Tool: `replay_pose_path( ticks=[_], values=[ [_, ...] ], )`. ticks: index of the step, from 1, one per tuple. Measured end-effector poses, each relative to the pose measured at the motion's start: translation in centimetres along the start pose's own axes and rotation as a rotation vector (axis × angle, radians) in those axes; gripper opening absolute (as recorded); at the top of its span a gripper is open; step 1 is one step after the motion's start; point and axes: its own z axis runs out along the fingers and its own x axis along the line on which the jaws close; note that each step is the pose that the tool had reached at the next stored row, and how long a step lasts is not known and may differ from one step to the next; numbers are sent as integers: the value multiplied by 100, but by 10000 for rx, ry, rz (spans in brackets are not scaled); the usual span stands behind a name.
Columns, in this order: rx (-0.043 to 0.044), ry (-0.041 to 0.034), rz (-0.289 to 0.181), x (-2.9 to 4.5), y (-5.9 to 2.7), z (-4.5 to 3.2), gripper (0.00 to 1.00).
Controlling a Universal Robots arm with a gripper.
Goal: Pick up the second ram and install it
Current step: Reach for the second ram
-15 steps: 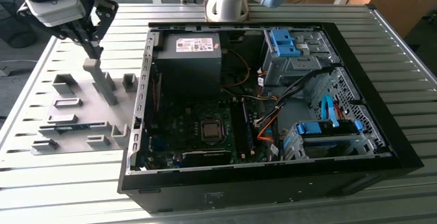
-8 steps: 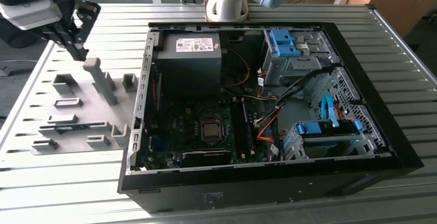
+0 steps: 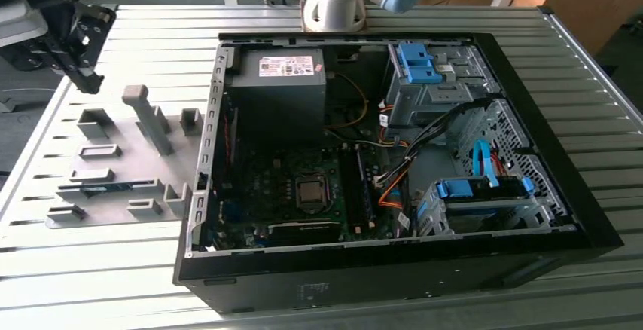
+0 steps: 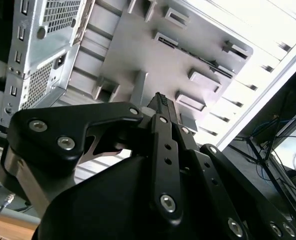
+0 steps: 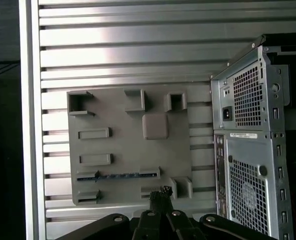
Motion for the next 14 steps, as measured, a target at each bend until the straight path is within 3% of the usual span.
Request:
replay_pose_path(
  ticks=[9, 14],
  values=[
    [-1, 1, -22, 272, -85, 10, 11],
    [0, 2, -27, 299, -92, 10, 11]
  ],
)
